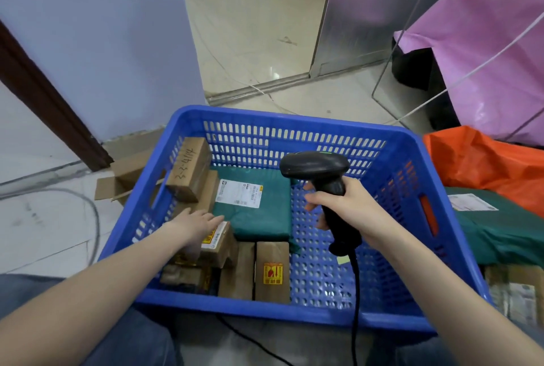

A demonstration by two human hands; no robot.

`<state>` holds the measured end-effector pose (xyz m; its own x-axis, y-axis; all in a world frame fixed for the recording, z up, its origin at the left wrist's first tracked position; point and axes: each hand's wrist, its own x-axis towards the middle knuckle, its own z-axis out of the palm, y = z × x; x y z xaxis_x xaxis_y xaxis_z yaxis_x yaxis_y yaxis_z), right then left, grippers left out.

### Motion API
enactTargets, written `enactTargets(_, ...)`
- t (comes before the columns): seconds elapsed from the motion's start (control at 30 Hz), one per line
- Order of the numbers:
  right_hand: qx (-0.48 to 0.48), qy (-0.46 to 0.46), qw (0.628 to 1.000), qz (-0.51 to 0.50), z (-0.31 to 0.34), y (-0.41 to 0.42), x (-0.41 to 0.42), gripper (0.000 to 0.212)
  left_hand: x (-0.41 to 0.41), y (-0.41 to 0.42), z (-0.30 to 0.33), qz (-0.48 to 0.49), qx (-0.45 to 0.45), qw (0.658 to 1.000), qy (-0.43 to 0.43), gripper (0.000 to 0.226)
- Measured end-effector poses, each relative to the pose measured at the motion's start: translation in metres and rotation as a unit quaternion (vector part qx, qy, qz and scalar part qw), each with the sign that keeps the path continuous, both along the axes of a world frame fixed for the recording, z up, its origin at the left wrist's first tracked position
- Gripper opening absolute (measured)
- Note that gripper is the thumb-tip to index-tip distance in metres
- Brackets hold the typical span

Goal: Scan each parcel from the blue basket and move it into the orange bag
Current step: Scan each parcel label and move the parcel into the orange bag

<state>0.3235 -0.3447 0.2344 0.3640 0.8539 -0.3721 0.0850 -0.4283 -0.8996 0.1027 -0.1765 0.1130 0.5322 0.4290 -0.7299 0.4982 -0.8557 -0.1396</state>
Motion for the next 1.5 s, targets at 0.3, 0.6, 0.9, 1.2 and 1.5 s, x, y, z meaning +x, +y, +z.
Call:
enactTargets(0.3,-0.026,-0.035,0.998,0.043,-0.005,0.007,-0.009,0.012,0.004,-0.009,0.001,-0.001,0.026,0.996,-0.085,0.112)
enactTargets(0.6,-0.043,-0.001,0.999,0.025,-0.009,0.004,-0.01,0.011,0.021,-0.006,0.036,0.083,0.039,0.959,-0.268,0.114)
enactTargets(0.9,0.059,0.193,0.979,-0.03,-0.002,0.006,-0.021,0.029,0.046,-0.02,0.115,0.427,-0.247,0.735,-0.465,0.106)
enactTargets(1.2,0.094,0.176,0.972,-0.124,0.009,0.007,-0.01,0.01,0.058,-0.014,0.137,0.522,-0.523,0.508,-0.443,0.028)
enactTargets(1.5,0.097,0.102,0.983,-0.118,0.008,0.005,-0.002,0.013,0.057,-0.008,0.128,0.633,-0.377,0.448,-0.505,0.043)
